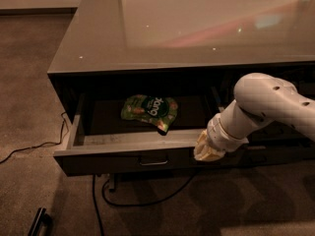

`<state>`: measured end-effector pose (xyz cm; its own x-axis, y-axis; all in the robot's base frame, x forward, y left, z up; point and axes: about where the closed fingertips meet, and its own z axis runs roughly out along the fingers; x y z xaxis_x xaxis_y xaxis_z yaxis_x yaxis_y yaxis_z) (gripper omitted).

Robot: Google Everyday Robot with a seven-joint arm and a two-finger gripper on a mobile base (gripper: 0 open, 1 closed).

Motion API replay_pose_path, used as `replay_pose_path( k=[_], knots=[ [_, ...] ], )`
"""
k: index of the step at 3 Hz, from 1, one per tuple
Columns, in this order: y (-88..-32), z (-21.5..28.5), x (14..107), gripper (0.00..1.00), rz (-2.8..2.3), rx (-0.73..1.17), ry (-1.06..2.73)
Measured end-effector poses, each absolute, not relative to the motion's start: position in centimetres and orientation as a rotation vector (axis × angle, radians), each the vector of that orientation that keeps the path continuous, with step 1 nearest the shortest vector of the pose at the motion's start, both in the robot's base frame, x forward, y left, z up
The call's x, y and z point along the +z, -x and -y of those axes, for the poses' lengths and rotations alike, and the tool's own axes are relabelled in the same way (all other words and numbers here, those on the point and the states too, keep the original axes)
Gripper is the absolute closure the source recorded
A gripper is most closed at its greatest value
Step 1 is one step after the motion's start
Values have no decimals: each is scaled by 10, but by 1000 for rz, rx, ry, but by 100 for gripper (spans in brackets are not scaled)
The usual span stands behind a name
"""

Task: Open top drawer

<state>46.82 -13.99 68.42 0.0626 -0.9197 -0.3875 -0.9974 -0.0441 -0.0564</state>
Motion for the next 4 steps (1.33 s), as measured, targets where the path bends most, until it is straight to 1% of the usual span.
replay_pose_path(
  k=[1,2,3,4],
  knots=[
    [-469,140,684,63,-1899,379,2014],
    [-480,133,693,40,-1849,356,2022],
    [-493,124,710,27,-1792,298,2048],
    [-505,118,720,46,-1761,247,2064]
  ],
)
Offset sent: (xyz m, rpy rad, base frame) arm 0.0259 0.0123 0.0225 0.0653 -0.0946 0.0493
